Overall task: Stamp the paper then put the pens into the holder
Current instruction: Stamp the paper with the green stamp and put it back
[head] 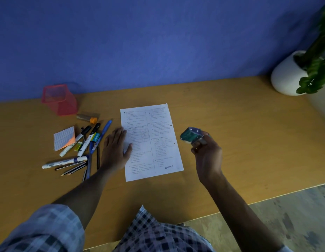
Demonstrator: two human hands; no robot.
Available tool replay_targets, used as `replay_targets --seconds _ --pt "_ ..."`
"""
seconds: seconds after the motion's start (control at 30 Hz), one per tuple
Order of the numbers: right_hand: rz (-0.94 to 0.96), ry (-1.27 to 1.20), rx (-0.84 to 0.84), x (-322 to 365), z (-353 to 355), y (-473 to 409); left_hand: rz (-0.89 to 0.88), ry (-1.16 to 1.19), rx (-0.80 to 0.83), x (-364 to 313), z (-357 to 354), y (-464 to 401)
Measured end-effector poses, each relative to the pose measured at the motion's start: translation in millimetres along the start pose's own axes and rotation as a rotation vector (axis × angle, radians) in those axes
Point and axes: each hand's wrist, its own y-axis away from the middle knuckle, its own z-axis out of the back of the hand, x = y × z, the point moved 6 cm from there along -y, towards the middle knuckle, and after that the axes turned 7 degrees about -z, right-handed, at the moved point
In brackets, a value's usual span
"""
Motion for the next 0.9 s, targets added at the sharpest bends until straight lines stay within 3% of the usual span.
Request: replay_targets --seconds 0.17,0.47,0.9 --pt "-0.090 -0.290 0.198 31.9 -23.4 8.0 0.004 0.003 -0.002 -0.3 -0.3 -0.5" --pt "-0.128 -0.501 0.434 69.3 -54.3 32.3 0.006 -0.008 0.007 -0.6 -1.9 -0.9" --pt "-0.118 -0.562 0.526 90.7 -65.8 39.1 0.012 -0.011 0.008 -2.0 2.2 -1.1"
